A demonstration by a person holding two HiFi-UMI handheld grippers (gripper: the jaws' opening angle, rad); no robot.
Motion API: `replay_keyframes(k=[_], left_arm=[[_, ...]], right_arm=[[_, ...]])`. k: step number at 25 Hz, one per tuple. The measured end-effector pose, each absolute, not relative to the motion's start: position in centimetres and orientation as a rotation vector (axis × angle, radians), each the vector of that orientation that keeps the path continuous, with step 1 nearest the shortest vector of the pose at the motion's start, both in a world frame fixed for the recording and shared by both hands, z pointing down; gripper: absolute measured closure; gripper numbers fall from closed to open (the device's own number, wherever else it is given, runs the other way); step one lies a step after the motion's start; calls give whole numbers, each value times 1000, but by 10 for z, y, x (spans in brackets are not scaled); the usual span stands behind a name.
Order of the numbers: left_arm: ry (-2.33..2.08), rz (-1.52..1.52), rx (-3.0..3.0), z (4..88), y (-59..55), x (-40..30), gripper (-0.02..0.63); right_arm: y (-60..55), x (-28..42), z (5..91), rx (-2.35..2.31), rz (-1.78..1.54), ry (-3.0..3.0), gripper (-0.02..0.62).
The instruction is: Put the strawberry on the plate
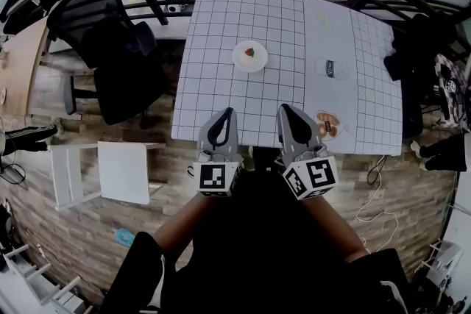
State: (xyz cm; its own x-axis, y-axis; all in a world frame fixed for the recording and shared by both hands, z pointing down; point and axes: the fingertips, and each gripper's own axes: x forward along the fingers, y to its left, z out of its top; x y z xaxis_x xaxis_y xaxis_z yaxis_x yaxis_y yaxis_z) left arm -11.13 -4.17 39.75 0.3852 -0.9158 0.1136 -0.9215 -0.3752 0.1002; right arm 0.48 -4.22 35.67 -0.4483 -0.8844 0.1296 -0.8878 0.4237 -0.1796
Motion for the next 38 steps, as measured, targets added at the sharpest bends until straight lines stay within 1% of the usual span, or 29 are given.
replay_keyframes(k=[21, 25, 38], left_arm=[[-1571, 45, 2565, 389, -41, -84, 596], [-1581, 45, 2561, 386, -41, -86, 596], [-1599, 66, 2542, 390, -45, -93, 596]], right_arm=[[-47, 13, 361, 1665, 251, -2578, 598], [-49, 12, 362, 1667, 198, -2538, 598], [-51, 2, 368, 1637, 207, -2556, 598]])
